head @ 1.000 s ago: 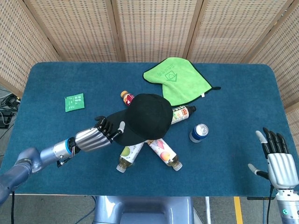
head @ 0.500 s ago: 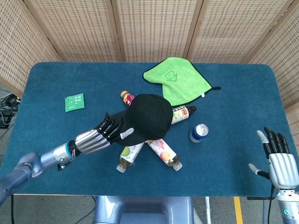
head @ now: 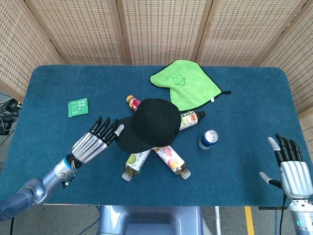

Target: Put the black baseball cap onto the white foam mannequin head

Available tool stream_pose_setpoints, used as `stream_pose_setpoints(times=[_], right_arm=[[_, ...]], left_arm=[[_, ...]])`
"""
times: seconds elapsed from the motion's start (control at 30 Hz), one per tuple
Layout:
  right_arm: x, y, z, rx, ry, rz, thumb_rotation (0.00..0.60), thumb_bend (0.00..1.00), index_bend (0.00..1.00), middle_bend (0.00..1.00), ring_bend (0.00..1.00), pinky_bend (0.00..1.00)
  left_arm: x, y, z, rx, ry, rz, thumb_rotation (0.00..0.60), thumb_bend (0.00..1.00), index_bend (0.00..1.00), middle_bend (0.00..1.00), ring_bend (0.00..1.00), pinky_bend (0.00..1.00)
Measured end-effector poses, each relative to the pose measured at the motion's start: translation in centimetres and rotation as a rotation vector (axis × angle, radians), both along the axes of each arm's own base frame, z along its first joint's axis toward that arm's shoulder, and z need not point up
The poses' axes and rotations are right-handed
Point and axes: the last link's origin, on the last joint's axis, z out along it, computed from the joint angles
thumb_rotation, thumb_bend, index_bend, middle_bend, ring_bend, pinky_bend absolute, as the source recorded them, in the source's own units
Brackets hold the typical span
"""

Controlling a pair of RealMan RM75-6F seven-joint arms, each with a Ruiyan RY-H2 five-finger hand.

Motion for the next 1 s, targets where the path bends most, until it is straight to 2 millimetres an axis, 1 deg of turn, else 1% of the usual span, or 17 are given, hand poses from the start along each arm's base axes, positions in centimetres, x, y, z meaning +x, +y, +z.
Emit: stream_pose_setpoints(times=[0.07,0.27,0.37,0.47,0.53,0.6,0.73,0.9,1.0], right_arm=[[0.0,0.0,0.0,0.002,0.001,0.000,0.600,0.03,0.05,0.00,0.00,0.00],[0.0,0.0,0.0,0.000,0.001,0.002,0.600,0.03,0.05,0.00,0.00,0.00],[0.0,0.0,0.0,-0.001,-0.002,0.001,0.600,0.03,0.05,0.00,0.00,0.00],[0.0,0.0,0.0,0.002,-0.002,0.001,0.600,0.03,0.05,0.00,0.00,0.00],[0.0,0.0,0.0,0.005,-0.001,0.001,0.600,0.03,0.05,0.00,0.00,0.00],[0.0,0.0,-0.1,0.009,0.001,0.000,0.600,0.03,0.05,0.00,0.00,0.00],[0.0,0.0,-0.4,0.018,0.011,-0.001,0.600,0.03,0.05,0.00,0.00,0.00],[0.0,0.1,-0.8,0.039,0.038,-0.009,0.600,0.03,0.05,0.00,0.00,0.00],[0.1,0.1,-1.1,0.054,0.053,-0.008,0.600,0.03,0.05,0.00,0.00,0.00]], left_arm=[[-0.1,0.0,-0.2,-0.009,-0.020,0.030,0.600,0.08,0.26,0.27,0.29,0.38],[0.0,-0.1,-0.6,-0.010,-0.058,0.069,0.600,0.08,0.25,0.26,0.29,0.37],[0.0,-0.4,-0.4,-0.009,-0.115,0.094,0.600,0.06,0.21,0.21,0.25,0.35],[-0.1,-1.1,-0.1,-0.010,-0.214,0.132,0.600,0.01,0.12,0.11,0.16,0.31],[-0.4,-1.8,0.1,-0.022,-0.280,0.166,0.600,0.00,0.08,0.05,0.11,0.29],[-0.7,-2.6,0.3,-0.046,-0.335,0.207,0.600,0.00,0.05,0.01,0.08,0.27],[-1.5,-4.5,1.1,-0.095,-0.419,0.300,0.600,0.00,0.00,0.00,0.00,0.18],[-3.2,-7.1,2.4,-0.147,-0.447,0.483,0.600,0.00,0.00,0.00,0.00,0.06],[-4.3,-8.7,3.3,-0.166,-0.421,0.613,0.600,0.00,0.00,0.00,0.00,0.03]])
